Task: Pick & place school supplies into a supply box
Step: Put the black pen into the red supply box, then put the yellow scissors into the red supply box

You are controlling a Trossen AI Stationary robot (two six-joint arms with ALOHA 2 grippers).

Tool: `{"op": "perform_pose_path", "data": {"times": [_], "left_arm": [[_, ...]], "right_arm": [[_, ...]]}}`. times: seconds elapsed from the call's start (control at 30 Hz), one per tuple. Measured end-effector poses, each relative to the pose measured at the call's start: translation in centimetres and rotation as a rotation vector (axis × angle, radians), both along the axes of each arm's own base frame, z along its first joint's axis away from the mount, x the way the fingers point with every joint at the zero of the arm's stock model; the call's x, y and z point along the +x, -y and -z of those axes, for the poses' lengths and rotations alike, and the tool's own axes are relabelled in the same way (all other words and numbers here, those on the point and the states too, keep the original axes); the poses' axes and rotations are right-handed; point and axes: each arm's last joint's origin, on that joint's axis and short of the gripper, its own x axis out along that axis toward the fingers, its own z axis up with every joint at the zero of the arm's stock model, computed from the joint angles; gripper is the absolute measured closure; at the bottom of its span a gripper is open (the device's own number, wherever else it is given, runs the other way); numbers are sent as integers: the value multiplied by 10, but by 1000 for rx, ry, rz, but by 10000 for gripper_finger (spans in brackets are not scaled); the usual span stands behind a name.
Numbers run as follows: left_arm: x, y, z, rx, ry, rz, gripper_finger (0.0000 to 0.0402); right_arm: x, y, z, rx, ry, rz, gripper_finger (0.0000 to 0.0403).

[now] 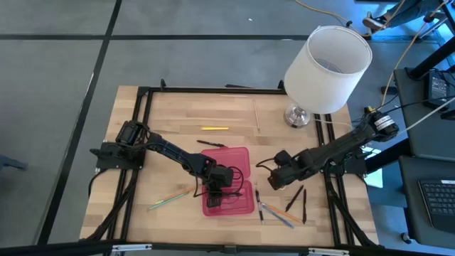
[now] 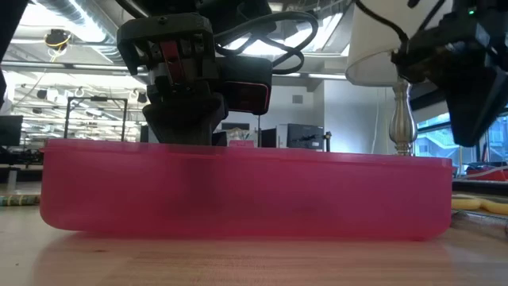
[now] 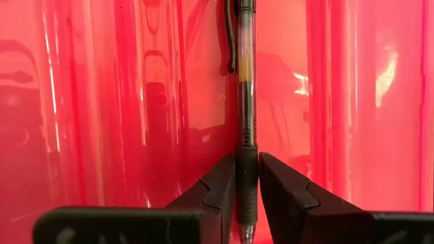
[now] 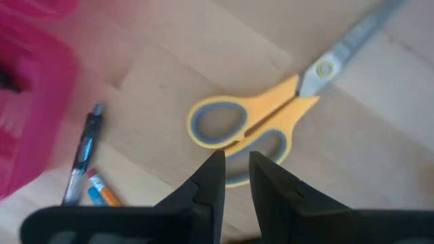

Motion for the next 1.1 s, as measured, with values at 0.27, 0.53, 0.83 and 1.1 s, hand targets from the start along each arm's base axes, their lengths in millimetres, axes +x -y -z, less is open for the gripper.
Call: {"op": "perform_pose_path", "data": {"times": [0.27, 0.53, 0.83, 1.1], "left_arm": [[2, 0, -1, -5, 19, 0, 341], [4, 1, -2, -17, 43, -13, 339], [3, 2, -2, -64, 10, -27, 339], [3, 3, -2, -68, 12, -14, 298]], "right_arm": [[1, -8, 12, 10, -53, 84, 331], [3, -8, 18, -7, -68, 116, 331], [10, -11, 32, -21, -95, 126, 331], [12, -13, 37, -1, -110, 125, 331]]}}
